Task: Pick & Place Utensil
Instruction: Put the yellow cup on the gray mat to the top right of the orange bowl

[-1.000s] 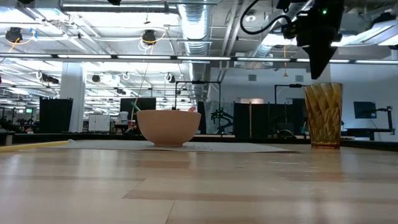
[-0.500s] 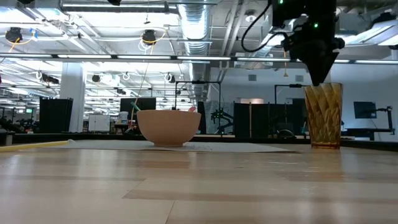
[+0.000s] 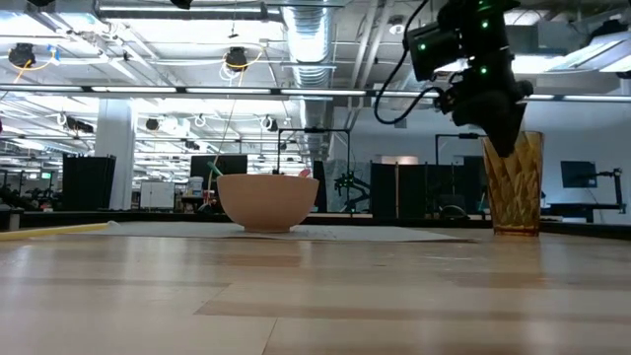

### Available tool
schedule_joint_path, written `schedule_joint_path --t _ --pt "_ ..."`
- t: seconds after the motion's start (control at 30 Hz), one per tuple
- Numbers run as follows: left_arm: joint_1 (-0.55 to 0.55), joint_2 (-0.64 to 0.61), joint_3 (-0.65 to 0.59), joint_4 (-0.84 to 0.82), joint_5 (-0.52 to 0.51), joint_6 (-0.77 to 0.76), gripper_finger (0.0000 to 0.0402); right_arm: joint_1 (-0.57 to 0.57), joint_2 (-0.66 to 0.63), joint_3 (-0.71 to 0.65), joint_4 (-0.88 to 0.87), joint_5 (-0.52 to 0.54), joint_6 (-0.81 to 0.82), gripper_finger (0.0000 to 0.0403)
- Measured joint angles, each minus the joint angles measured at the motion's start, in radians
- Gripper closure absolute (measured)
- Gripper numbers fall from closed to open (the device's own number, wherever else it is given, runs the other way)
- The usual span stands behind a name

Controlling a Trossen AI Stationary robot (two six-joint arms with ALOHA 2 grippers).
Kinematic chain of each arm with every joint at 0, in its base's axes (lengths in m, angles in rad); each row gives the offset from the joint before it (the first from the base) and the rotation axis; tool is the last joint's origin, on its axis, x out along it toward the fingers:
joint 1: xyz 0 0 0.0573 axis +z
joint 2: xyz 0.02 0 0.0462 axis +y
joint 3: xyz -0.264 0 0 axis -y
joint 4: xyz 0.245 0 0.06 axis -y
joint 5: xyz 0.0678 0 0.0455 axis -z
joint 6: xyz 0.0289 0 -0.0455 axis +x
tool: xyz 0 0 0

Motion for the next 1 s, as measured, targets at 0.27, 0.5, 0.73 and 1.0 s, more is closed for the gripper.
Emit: schedule_joint_path --t 0.27,0.5,0.73,1.0 --pt "0.000 0.000 0.000 0.000 0.000 0.000 0.0266 0.036 0.014 0.047 -0.002 -0.001 -0.092 0.0387" --pt "0.000 0.000 0.000 0.002 0.000 0.004 0.0266 0.056 0.014 0.252 0.156 0.000 -0.202 0.0397" --pt "0.000 0.000 0.000 0.009 0.000 0.023 0.0266 -0.032 0.034 0.313 0.467 -0.182 -0.338 0.0398" --pt "0.000 0.000 0.000 0.018 0.000 0.026 0.0266 -0.113 0.267 0.531 0.236 -0.232 -0.397 0.0400"
